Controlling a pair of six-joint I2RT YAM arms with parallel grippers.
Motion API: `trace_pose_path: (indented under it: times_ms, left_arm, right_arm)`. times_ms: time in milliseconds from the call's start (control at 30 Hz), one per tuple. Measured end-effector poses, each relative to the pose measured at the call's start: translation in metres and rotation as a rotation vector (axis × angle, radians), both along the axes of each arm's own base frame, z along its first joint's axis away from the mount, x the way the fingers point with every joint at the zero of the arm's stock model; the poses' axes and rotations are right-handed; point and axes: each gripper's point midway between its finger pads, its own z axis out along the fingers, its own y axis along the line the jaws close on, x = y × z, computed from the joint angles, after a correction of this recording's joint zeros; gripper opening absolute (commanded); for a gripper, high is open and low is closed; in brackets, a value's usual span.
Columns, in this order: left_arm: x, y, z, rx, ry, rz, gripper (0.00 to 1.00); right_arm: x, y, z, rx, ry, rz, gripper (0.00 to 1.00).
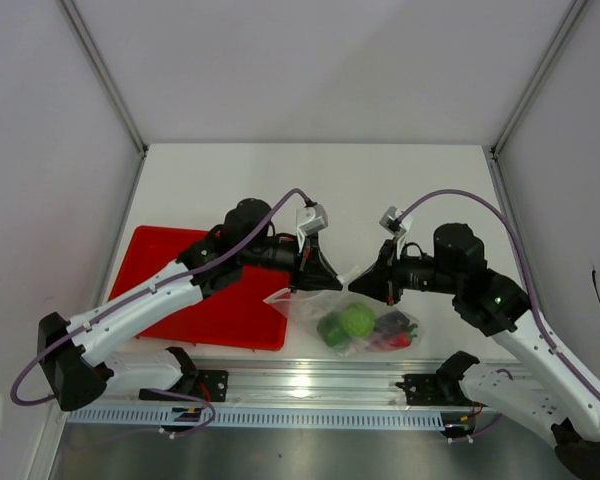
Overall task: Place the food in the zip-top bag and seal the zipper
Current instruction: Zip the zipper food storage bag at the center of the board.
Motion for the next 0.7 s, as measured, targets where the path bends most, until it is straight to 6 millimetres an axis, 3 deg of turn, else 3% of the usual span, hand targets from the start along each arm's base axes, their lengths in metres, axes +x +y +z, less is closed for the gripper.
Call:
trace_pose_path:
  times_ms: [367, 467, 567, 633, 700]
  left_arm:
    - [0.001, 0.017, -0.019, 0.044, 0.014, 0.047, 0.01]
    - [-0.002, 0.021, -0.02, 0.054, 0.025, 0.045, 0.01]
    - [-0.006, 0.022, -0.024, 0.068, 0.047, 0.028, 0.0]
    - [-0.008, 0.022, -0.023, 0.07, 0.058, 0.01, 0.01]
    - [-0.009, 0.02, -0.021, 0.071, 0.066, -0.003, 0.01]
  right_arm:
    - [0.007, -0.012, 0.013, 0.047, -0.012, -0.071, 0.0]
    - [0.002, -0.008, 0.008, 0.038, 0.011, -0.009, 0.17]
    - [-0.004, -0.001, 0.007, 0.03, 0.038, 0.062, 0.52]
    - [-0.007, 0.001, 0.006, 0.019, 0.049, 0.098, 0.59]
    - [-0.012, 0.0, 0.006, 0.009, 0.05, 0.121, 0.6]
